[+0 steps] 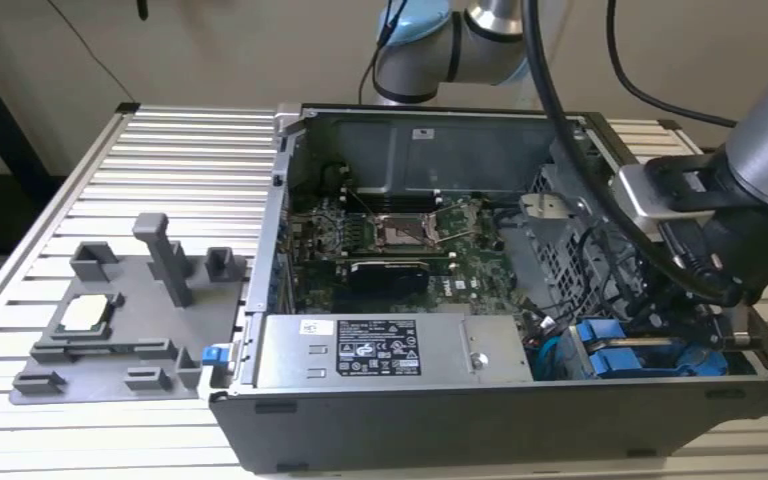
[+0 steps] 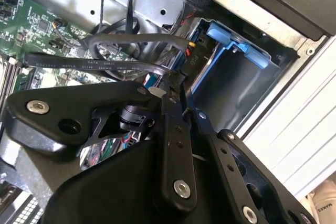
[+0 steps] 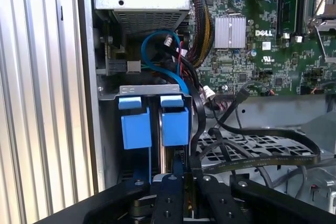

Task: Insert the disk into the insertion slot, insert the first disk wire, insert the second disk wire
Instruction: 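Insert the second disk wire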

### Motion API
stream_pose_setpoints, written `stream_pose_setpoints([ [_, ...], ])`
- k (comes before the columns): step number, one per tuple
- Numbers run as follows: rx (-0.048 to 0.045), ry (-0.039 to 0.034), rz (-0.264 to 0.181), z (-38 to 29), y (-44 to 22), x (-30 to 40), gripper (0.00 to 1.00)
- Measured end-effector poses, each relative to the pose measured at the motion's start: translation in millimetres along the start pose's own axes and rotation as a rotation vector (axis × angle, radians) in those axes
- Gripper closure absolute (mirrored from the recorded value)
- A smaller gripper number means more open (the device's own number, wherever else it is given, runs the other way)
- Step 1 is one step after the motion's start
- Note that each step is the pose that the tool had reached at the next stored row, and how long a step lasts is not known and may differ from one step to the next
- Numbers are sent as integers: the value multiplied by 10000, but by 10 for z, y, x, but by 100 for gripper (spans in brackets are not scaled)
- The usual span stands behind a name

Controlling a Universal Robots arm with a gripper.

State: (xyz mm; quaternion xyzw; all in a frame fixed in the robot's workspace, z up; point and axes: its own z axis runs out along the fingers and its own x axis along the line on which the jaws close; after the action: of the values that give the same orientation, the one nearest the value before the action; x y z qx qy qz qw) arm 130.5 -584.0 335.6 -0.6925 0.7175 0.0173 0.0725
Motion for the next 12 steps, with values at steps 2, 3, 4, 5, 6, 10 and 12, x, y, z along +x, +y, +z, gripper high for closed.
stream_pose_setpoints([
  [2,0,2,0,1,0,0,84],
  [3,0,1,0,2,0,0,84],
  [4,0,0,0,3,0,0,84],
  [5,0,-1,1,4,0,0,82],
  [6,-1,-1,4,4,0,0,82],
  [10,-5,0,14,4,0,0,76],
  [12,-6,1,24,4,0,0,76],
])
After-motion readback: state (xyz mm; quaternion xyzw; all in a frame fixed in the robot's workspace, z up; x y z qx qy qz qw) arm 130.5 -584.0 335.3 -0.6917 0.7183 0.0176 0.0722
